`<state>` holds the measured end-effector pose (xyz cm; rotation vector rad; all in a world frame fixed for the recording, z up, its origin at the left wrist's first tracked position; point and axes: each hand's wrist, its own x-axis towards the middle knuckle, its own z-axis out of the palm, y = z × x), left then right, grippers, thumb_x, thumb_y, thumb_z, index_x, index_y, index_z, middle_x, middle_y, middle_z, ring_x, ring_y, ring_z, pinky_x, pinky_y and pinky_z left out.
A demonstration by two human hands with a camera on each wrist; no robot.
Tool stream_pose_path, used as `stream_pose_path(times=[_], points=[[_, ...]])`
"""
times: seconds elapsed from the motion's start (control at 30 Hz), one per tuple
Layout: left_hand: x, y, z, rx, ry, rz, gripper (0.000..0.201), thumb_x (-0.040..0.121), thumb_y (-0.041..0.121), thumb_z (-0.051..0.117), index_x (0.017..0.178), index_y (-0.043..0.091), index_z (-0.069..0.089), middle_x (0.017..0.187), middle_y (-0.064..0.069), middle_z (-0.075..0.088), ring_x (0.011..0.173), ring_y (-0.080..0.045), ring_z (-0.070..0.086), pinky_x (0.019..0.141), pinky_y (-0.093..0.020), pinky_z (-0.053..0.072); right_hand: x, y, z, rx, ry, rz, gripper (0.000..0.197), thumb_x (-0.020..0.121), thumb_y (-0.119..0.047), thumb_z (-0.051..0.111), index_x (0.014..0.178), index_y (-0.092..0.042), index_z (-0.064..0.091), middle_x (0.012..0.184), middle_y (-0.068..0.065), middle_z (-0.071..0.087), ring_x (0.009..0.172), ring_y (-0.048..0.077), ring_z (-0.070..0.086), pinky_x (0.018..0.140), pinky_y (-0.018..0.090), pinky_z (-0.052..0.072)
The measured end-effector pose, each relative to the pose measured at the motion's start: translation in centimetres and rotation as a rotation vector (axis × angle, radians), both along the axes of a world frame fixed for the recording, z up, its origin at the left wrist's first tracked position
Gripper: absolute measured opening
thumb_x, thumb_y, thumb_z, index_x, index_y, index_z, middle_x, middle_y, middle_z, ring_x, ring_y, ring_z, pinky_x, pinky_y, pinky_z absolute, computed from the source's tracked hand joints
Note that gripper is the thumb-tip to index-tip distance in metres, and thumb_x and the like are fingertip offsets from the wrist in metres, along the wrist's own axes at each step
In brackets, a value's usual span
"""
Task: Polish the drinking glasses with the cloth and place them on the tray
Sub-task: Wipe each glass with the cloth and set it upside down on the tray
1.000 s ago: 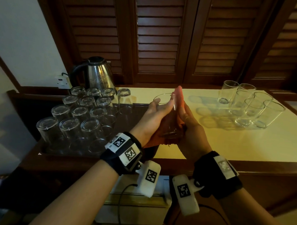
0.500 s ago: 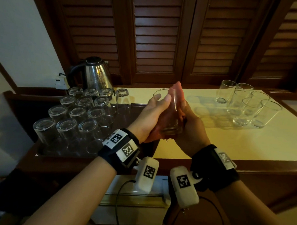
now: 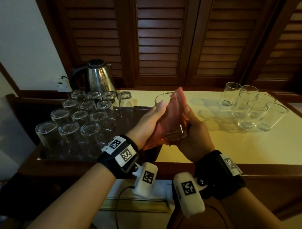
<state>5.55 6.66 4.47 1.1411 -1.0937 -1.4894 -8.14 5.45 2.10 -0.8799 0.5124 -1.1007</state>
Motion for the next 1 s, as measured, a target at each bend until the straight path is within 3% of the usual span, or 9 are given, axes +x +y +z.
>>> stream_pose_path(times=[0.13, 0.23, 0.3, 0.43, 0.53, 0.63, 0.73, 0.87, 1.0], points=[[0.4, 0.1, -0.7, -0.017, -0.007, 0.040, 0.020, 0.104, 0.032, 0.042, 0.122, 0.026, 0.049, 0.107, -0.003, 0.068, 0.082, -0.005, 0.073, 0.065, -0.021, 0.058, -0.1, 0.3, 0.1, -0.207, 0.217, -0.144, 0.049, 0.103, -0.041, 0.043, 0.152, -0.047, 0.035, 0.148, -0.019, 0.051, 0.130, 0.013, 0.057, 0.106, 0.053, 0.048], [-0.5, 0.5, -0.5, -0.003, -0.088, -0.002, 0.081, 0.086, 0.056, 0.063, 0.151, 0.026, 0.025, 0.143, -0.012, 0.052, 0.112, -0.022, 0.065, 0.081, -0.037, 0.060, 0.4, 0.6, 0.3, -0.379, 0.353, -0.199, 0.060, 0.101, -0.035, 0.043, 0.157, -0.042, 0.023, 0.136, -0.039, 0.048, 0.121, -0.011, 0.054, 0.102, 0.032, 0.051], [-0.8, 0.7, -0.3, -0.015, -0.054, 0.023, 0.096, 0.074, 0.061, 0.061, 0.155, 0.032, 0.019, 0.145, -0.011, 0.050, 0.114, -0.027, 0.063, 0.080, -0.041, 0.060, 0.6, 0.8, 0.3, -0.321, 0.272, -0.163, 0.059, 0.100, -0.036, 0.043, 0.156, -0.044, 0.026, 0.135, -0.034, 0.055, 0.124, -0.001, 0.057, 0.104, 0.039, 0.052], [-0.1, 0.8, -0.1, -0.044, 0.008, 0.028, 0.075, 0.079, 0.062, 0.051, 0.143, 0.023, 0.047, 0.127, -0.015, 0.066, 0.110, -0.031, 0.069, 0.088, -0.046, 0.059, 0.2, 0.8, 0.7, -0.024, 0.030, -0.001, 0.047, 0.104, -0.043, 0.039, 0.150, -0.035, 0.043, 0.145, 0.002, 0.058, 0.130, 0.026, 0.058, 0.105, 0.052, 0.048], [0.5, 0.4, 0.1, -0.050, -0.009, 0.079, 0.077, 0.085, 0.052, 0.058, 0.150, 0.015, 0.038, 0.136, -0.015, 0.061, 0.117, -0.029, 0.065, 0.098, -0.047, 0.053, 0.0, 0.6, 0.8, -0.136, 0.116, -0.100, 0.044, 0.105, -0.039, 0.041, 0.149, -0.042, 0.042, 0.138, -0.022, 0.058, 0.124, 0.008, 0.061, 0.099, 0.042, 0.052], [0.1, 0.1, 0.4, -0.036, -0.058, 0.093, 0.077, 0.095, 0.043, 0.058, 0.157, 0.015, 0.020, 0.137, -0.005, 0.056, 0.110, -0.013, 0.067, 0.088, -0.037, 0.058, 0.4, 0.4, 0.4, -0.315, 0.322, -0.187, 0.057, 0.102, -0.038, 0.044, 0.155, -0.046, 0.026, 0.123, -0.042, 0.053, 0.119, -0.002, 0.059, 0.096, 0.039, 0.053], [-0.7, 0.3, 0.4, -0.018, -0.072, 0.084, 0.082, 0.094, 0.051, 0.057, 0.158, 0.029, 0.010, 0.146, -0.009, 0.050, 0.121, -0.030, 0.060, 0.095, -0.052, 0.054, 0.9, 0.5, 0.3, -0.271, 0.257, -0.149, 0.061, 0.097, -0.042, 0.046, 0.155, -0.045, 0.027, 0.139, -0.025, 0.053, 0.131, 0.012, 0.054, 0.104, 0.045, 0.050], [0.0, 0.4, 0.6, -0.019, 0.069, 0.032, 0.059, 0.094, 0.048, 0.047, 0.143, 0.016, 0.047, 0.127, -0.016, 0.066, 0.108, -0.029, 0.069, 0.085, -0.040, 0.060, 0.2, 0.2, 1.0, -0.056, 0.056, -0.034, 0.048, 0.105, -0.042, 0.039, 0.152, -0.035, 0.040, 0.147, 0.002, 0.055, 0.133, 0.027, 0.055, 0.106, 0.050, 0.047], [0.4, -0.3, 1.2, -0.024, 0.012, 0.136, 0.072, 0.096, 0.031, 0.056, 0.157, 0.017, 0.021, 0.145, -0.013, 0.053, 0.119, -0.024, 0.061, 0.094, -0.039, 0.054, 0.2, 0.3, 1.2, -0.215, 0.227, -0.166, 0.053, 0.103, -0.037, 0.044, 0.154, -0.040, 0.033, 0.148, -0.017, 0.049, 0.125, 0.009, 0.058, 0.106, 0.049, 0.048]])
